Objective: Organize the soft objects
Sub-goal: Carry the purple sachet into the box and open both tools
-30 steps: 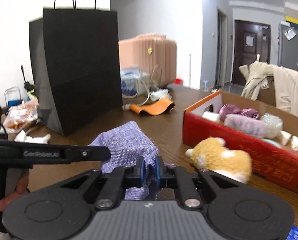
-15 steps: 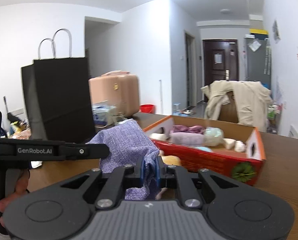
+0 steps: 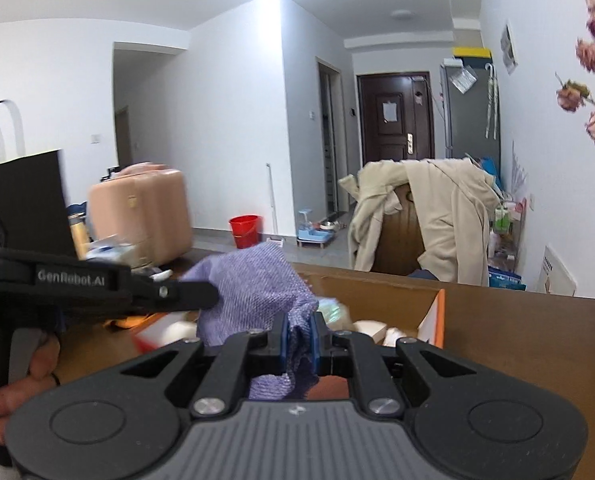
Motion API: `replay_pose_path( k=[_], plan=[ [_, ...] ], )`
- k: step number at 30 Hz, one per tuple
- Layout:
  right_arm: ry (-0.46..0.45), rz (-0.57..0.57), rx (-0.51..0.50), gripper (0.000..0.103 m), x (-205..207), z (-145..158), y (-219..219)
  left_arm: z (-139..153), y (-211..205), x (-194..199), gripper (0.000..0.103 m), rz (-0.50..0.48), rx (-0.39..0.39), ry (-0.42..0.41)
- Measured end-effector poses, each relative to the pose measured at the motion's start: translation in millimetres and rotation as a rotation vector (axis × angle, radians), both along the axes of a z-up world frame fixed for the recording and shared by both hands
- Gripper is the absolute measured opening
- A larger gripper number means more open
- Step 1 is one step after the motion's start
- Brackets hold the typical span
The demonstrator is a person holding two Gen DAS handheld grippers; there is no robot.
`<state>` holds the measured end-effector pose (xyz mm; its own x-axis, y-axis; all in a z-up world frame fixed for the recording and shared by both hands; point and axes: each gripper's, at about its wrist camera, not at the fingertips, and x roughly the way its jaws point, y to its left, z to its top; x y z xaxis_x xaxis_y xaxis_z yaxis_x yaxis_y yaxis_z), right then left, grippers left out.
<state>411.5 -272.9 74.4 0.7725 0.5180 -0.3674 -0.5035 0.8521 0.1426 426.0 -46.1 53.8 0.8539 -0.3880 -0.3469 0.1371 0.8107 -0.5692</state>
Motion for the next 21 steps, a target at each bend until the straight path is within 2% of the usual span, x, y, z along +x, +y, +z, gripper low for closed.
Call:
replay_pose_path(
  k=[3,5,8,10,12,14,15,16,21],
  plan=[
    [0.013,-0.042,-0.032,0.011,52,-9,4,-17,-5,35,0.011,-0.005,-0.012,0.06],
    [0.016,-0.065,-0.067,0.011,83,-17,12,-24,-9,48,0.012,0.005,0.015,0.067],
    [0.023,-0.064,-0.172,0.011,116,-29,28,-32,-16,63,0.015,-0.005,0.085,0.115],
    [0.063,-0.043,-0.225,0.013,133,-38,39,-39,-15,67,0.033,-0.023,0.087,0.145],
    [0.11,-0.026,-0.282,0.016,143,-49,50,-43,-14,67,0.04,-0.025,0.094,0.17],
    [0.145,-0.023,-0.298,0.026,148,-58,56,-42,-14,65,0.043,-0.005,0.11,0.164],
    [0.161,-0.026,-0.301,0.036,149,-61,58,-40,-14,63,0.044,-0.001,0.124,0.152],
    [0.159,-0.034,-0.301,0.041,148,-62,57,-38,-16,61,0.045,0.007,0.141,0.141],
    [0.111,-0.066,-0.234,0.051,138,-44,41,-19,-18,48,0.046,0.04,0.214,0.096]
  ],
)
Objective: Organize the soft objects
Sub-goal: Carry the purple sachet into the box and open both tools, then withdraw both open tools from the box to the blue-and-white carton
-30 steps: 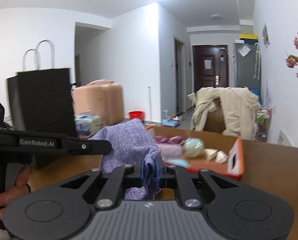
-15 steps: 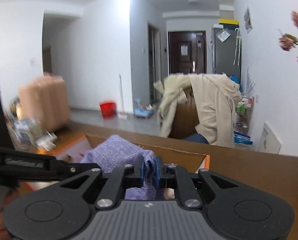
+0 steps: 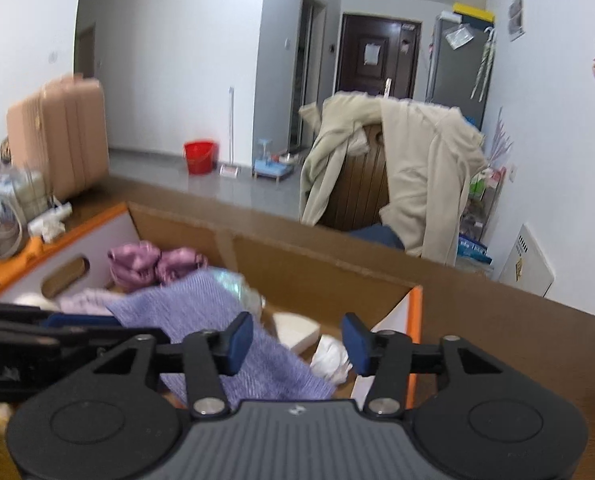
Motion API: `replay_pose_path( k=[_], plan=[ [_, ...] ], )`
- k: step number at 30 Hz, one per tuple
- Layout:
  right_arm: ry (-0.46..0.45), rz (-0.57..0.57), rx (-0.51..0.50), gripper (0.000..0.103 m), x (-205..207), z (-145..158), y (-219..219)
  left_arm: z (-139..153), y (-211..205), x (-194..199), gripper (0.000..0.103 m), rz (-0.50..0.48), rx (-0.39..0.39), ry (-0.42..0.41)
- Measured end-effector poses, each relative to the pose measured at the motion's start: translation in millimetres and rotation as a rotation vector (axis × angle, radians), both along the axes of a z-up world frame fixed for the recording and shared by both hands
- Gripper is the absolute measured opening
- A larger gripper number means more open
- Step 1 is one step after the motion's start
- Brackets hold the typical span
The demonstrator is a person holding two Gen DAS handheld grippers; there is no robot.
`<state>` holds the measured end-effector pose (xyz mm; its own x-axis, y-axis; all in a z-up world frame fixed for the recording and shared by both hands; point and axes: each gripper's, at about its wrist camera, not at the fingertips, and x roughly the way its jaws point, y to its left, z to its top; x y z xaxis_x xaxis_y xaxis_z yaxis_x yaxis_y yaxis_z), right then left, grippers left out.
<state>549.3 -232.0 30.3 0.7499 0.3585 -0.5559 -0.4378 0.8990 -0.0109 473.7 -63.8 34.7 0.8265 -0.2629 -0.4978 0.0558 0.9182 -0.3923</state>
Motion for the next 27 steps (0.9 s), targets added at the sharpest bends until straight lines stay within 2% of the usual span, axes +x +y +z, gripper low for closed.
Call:
replay_pose_path(
  k=[3,7,8,11,13,15,19,23,27],
  plan=[
    [-0.037,-0.016,0.034,0.053,-15,16,-12,16,8,-15,0.05,0.012,0.016,-0.036],
    [-0.108,-0.031,0.097,0.066,-53,39,-28,43,24,-44,0.053,0.02,0.117,-0.071],
    [-0.117,-0.035,0.114,0.066,-63,43,-33,50,28,-54,0.054,0.026,0.143,-0.086],
    [-0.137,-0.037,0.129,0.066,-90,57,-43,66,36,-89,0.061,0.035,0.182,-0.127],
    [-0.155,-0.036,0.125,0.068,-110,66,-48,71,39,-116,0.071,0.04,0.19,-0.157],
    [-0.175,-0.029,0.122,0.071,-131,75,-52,74,40,-142,0.08,0.056,0.206,-0.179],
    [-0.211,-0.019,0.125,0.076,-180,89,-59,75,42,-190,0.083,0.068,0.261,-0.208],
    [-0.221,-0.008,0.13,0.081,-228,91,-67,70,44,-231,0.085,0.092,0.239,-0.22],
    [-0.242,0.007,0.151,0.087,-270,79,-71,57,42,-268,0.092,0.116,0.233,-0.223]
  ],
)
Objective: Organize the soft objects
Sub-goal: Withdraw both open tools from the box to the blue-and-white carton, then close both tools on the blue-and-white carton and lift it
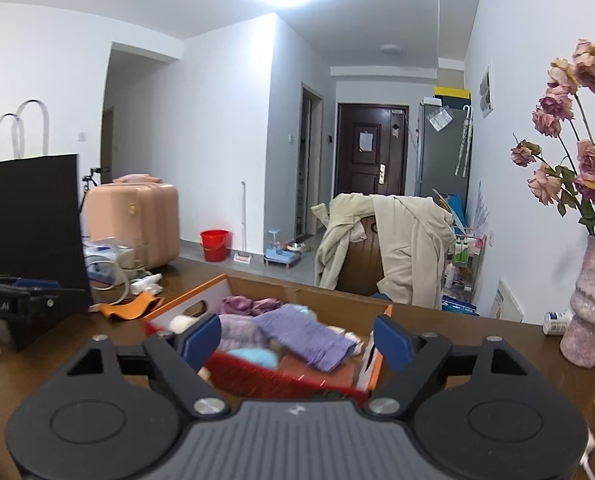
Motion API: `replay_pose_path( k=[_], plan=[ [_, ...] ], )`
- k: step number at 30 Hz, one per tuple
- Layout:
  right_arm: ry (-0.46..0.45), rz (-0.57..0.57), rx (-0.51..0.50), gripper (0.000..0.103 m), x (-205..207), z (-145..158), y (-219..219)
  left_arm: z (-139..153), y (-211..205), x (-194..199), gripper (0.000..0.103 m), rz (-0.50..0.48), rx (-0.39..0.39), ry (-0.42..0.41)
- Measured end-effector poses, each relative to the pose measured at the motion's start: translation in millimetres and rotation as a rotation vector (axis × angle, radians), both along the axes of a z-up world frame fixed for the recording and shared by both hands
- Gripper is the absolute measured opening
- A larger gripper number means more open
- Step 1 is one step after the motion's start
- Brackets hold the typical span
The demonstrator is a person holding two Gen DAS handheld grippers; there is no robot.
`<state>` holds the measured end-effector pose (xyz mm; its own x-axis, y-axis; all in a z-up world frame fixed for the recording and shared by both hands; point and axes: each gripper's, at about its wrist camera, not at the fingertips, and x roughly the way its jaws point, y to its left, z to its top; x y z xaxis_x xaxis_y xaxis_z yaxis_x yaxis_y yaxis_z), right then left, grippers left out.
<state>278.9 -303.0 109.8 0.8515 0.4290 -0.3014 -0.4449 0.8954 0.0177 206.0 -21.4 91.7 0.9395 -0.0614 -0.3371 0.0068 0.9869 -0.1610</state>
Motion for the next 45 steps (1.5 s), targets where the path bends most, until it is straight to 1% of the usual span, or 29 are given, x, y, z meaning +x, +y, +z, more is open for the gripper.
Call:
replay_pose_path(
  k=[3,8,11,15,21,25,32,39,41,42,44,45],
  plan=[
    [0.019,-0.025,-0.022,0.087,-26,-18,4,-18,-2,-25,0.093,0.01,-0.01,0.028],
    [0.069,-0.001,-0.018,0.088,-69,-46,2,-50,4,-56,0.094,0.004,-0.098,0.099],
    [0.12,0.012,-0.037,0.088,-87,-66,2,-65,4,-68,0.095,0.027,-0.081,0.123],
    [0.154,0.002,-0.059,0.088,-105,-88,2,-77,4,-78,0.095,0.047,-0.068,0.141],
    [0.179,-0.004,-0.048,0.088,-121,-103,-1,-80,-6,-80,0.095,0.023,-0.05,0.148],
    [0.182,0.001,-0.04,0.088,-116,-103,-3,-83,-9,-73,0.096,0.018,-0.05,0.159],
    [0.21,-0.017,-0.022,0.088,-94,-110,-6,-96,-14,-49,0.096,0.006,-0.063,0.22],
    [0.257,-0.036,0.054,0.086,-58,-116,-14,-100,-42,-8,0.095,-0.073,-0.063,0.246],
    [0.281,-0.037,0.074,0.085,-45,-118,-16,-103,-51,6,0.091,-0.102,-0.072,0.26],
    [0.294,-0.041,0.086,0.083,-37,-119,-18,-104,-56,15,0.088,-0.118,-0.08,0.268],
    [0.315,-0.04,0.108,0.079,-25,-121,-20,-106,-65,31,0.084,-0.155,-0.1,0.285],
    [0.325,-0.035,0.118,0.074,-18,-122,-20,-106,-71,42,0.081,-0.178,-0.116,0.292]
  ],
)
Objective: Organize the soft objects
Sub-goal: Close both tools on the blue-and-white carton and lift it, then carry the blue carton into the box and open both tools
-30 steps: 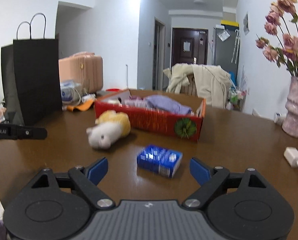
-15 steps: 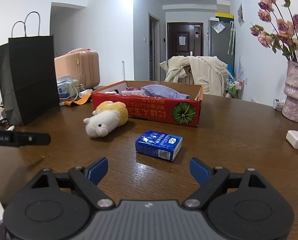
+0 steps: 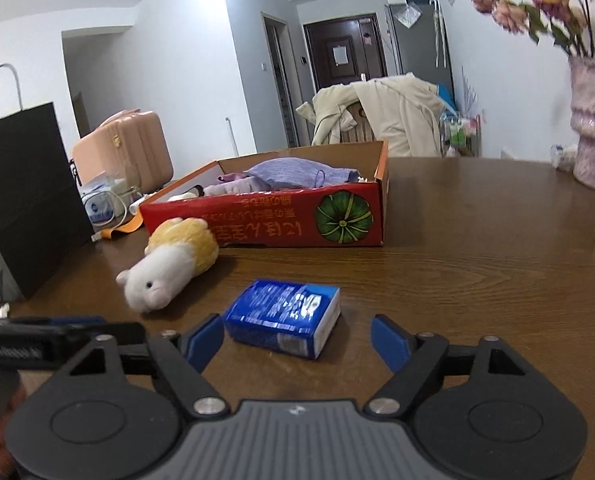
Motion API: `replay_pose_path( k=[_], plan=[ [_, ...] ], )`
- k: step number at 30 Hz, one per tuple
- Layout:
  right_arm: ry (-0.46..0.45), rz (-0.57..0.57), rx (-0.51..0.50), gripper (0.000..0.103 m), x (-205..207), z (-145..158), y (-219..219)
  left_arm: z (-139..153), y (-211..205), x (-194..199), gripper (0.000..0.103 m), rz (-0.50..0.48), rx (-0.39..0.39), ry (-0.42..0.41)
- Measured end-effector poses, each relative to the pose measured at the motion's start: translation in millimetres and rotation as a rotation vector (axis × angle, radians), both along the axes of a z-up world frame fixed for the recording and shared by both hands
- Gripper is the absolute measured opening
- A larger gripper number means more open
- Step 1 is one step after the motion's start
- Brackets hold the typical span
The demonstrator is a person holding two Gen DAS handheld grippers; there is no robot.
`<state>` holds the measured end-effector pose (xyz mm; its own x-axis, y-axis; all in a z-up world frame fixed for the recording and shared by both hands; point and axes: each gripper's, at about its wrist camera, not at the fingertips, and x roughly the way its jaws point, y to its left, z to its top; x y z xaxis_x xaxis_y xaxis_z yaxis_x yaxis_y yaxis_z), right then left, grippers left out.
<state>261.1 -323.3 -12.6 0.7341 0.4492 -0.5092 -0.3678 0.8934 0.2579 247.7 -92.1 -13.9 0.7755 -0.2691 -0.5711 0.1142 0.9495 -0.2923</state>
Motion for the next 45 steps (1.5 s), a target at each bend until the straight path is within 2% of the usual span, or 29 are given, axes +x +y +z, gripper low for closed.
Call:
replay_pose_path(
  k=[3,5,6,7,10,15,21,29,31,34,38,45],
  plan=[
    [0.023,0.01,0.03,0.059,21,-3,0,0,-10,29,0.069,-0.048,-0.06,0.018],
    [0.05,0.016,0.059,0.048,36,-5,-1,-4,-13,46,0.056,-0.06,-0.1,0.04],
    [0.06,0.019,0.074,0.042,42,-7,-1,-7,-14,56,0.045,-0.069,-0.125,0.06],
    [0.07,0.02,0.089,0.039,47,-10,-2,-10,-14,62,0.038,-0.081,-0.147,0.075],
    [0.1,0.019,0.118,0.034,56,-21,-4,-20,-14,73,0.033,-0.102,-0.18,0.097],
    [0.115,0.021,0.174,0.034,58,-31,-9,-27,-9,76,0.033,-0.104,-0.222,0.102],
    [0.136,0.027,0.203,0.034,62,-35,-13,-27,-14,72,0.034,-0.109,-0.178,0.059],
    [0.135,0.032,0.202,0.034,62,-34,-14,-22,-14,66,0.033,-0.1,-0.165,0.049],
    [0.136,0.032,0.196,0.03,61,-31,-12,-14,-12,57,0.033,-0.084,-0.175,0.032],
    [0.112,0.03,0.183,0.024,45,-16,-6,6,-8,32,0.033,-0.069,-0.168,-0.048],
    [0.055,0.045,0.188,0.023,19,9,2,33,4,4,0.033,-0.052,-0.183,-0.135],
    [-0.071,0.096,0.173,0.021,5,57,26,70,33,-5,0.033,0.0,-0.204,-0.236]
  ],
)
